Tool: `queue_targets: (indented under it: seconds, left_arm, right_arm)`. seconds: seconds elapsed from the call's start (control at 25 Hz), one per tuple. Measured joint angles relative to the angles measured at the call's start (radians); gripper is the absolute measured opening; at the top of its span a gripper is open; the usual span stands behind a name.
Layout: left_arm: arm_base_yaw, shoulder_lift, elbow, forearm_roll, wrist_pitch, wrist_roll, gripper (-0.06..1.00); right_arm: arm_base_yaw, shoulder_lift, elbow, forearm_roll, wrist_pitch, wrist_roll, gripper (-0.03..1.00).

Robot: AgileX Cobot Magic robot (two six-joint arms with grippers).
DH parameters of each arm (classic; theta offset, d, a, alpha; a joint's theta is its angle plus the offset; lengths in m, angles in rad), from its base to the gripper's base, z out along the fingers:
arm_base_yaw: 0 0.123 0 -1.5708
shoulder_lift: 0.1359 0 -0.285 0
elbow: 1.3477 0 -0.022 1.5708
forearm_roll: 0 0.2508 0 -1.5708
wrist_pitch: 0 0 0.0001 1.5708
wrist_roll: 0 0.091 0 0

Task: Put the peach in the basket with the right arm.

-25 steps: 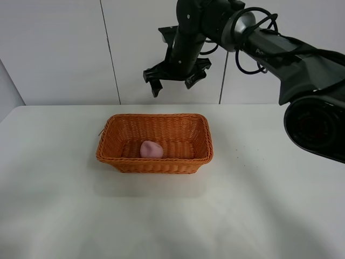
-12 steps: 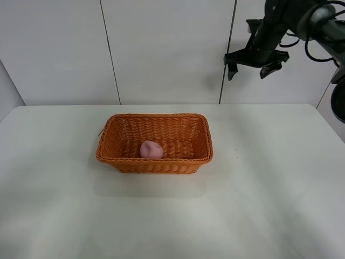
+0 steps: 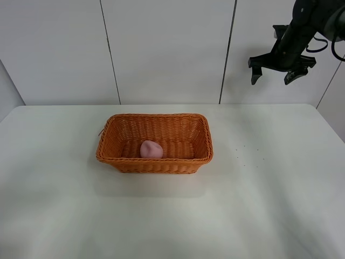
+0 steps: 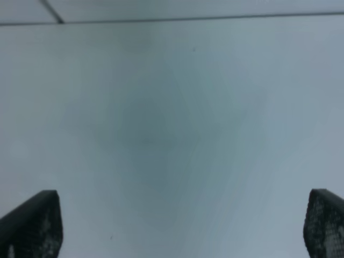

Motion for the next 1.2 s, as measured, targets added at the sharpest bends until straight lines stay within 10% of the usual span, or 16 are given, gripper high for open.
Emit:
queue_targets:
  seconds: [0.36, 0.96, 1.2]
  left_arm:
    - [0.000, 0.000, 0.000, 0.000, 0.000, 0.000, 0.99]
    - [0.000, 0.000, 0.000, 0.000, 0.000, 0.000, 0.99]
    - [0.000, 0.000, 0.000, 0.000, 0.000, 0.000, 0.99]
  right_arm:
    - [0.005, -0.309, 0.302, 0.007, -0.002, -0.003, 0.70]
    - [0.005, -1.300, 1.337, 0.028, -0.008, -0.003, 0.70]
    - [0.005, -1.712, 1.674, 0.030, -0.147, -0.003, 0.70]
